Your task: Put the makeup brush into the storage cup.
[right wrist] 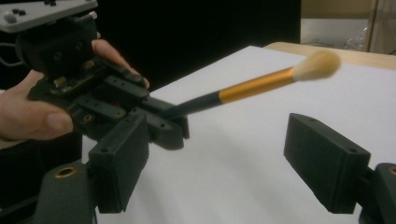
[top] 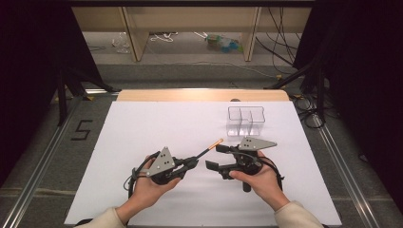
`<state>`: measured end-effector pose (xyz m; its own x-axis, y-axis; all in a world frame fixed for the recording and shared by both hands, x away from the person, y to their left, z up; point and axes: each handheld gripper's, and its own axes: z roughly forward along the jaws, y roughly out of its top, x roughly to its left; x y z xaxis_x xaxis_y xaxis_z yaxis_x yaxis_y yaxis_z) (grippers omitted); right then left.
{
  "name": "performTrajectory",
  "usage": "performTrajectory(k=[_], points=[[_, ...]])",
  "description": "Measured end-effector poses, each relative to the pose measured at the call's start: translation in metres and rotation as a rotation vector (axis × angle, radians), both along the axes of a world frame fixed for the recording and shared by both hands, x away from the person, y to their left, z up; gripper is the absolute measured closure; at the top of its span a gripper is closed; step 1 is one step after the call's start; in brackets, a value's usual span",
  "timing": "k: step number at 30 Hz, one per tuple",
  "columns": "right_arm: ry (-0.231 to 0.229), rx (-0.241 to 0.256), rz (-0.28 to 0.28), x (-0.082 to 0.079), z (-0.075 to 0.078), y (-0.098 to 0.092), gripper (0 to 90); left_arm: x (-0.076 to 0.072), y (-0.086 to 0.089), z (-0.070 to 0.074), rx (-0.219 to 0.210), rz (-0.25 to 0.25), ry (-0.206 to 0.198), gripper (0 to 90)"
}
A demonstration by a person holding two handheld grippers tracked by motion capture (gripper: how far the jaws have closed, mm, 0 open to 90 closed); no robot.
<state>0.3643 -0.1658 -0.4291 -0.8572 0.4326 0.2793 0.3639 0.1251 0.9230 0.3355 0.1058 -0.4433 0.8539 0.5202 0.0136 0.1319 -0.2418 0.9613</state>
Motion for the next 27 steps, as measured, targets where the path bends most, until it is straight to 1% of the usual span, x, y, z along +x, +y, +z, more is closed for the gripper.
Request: performTrajectory(k=[1,2,6,7,9,10,12,13,15,16,18,19,20,22,23,24,25,26,27], points=[[-0.003,0.008,-0.008,0.001,0.0,0.001,23.2,0.0,0.0,0.0,0.001,-0.001,-0.001,84.0],[0.005,0.008,-0.009,0.0,0.001,0.001,23.5,0.0,0.0,0.0,0.002,-0.001,-0.001,84.0],[-0.003,0.023,-0.028,0.002,0.002,0.003,24.5,0.0,0.0,-0.001,0.0,0.005,0.0,84.0],[0.008,0.03,-0.034,0.002,0.003,0.004,25.0,0.0,0.0,-0.001,0.0,0.006,0.0,84.0],[0.011,0.041,-0.038,0.003,0.003,0.006,25.9,0.0,0.0,-0.001,-0.002,0.006,0.007,84.0],[-0.001,0.032,-0.044,0.004,0.002,0.007,26.9,0.0,0.0,-0.001,0.0,0.006,0.006,84.0],[-0.001,0.033,-0.045,0.004,0.002,0.008,27.3,0.0,-0.001,-0.002,0.005,0.003,0.005,84.0],[0.0,0.043,-0.047,0.005,0.001,0.009,28.0,-0.001,-0.001,-0.002,0.003,0.005,0.008,84.0],[0.01,0.036,-0.058,0.005,0.001,0.01,29.1,0.0,-0.002,-0.002,0.006,0.003,0.0,84.0],[0.016,0.046,-0.062,0.005,0.001,0.011,30.7,0.0,-0.002,-0.002,0.004,0.001,0.001,84.0],[0.019,0.043,-0.064,0.005,0.001,0.011,31.3,0.0,-0.003,-0.002,0.008,0.0,0.0,84.0],[0.006,0.048,-0.069,0.006,0.001,0.012,32.4,0.0,-0.004,-0.002,0.009,-0.004,-0.003,84.0],[-0.021,0.051,-0.072,0.008,0.0,0.012,33.1,0.0,-0.005,-0.003,0.001,-0.002,0.002,84.0],[-0.021,0.051,-0.077,0.008,0.0,0.012,36.7,-0.001,-0.006,-0.003,0.015,-0.004,-0.004,84.0],[-0.026,0.058,-0.082,0.008,0.0,0.013,38.8,-0.001,-0.007,-0.004,0.012,-0.007,0.0,84.0],[-0.025,0.052,-0.084,0.008,0.0,0.013,40.6,0.0,-0.007,-0.003,0.02,-0.012,-0.015,84.0],[-0.021,0.053,-0.087,0.007,0.0,0.012,42.9,0.0,-0.007,-0.003,0.02,-0.012,-0.017,84.0],[-0.019,0.053,-0.088,0.007,0.0,0.012,43.9,-0.001,-0.007,-0.003,0.014,-0.001,-0.009,84.0],[0.017,0.058,-0.088,0.005,0.001,0.012,46.4,-0.001,-0.007,-0.003,0.013,-0.006,-0.008,84.0]])
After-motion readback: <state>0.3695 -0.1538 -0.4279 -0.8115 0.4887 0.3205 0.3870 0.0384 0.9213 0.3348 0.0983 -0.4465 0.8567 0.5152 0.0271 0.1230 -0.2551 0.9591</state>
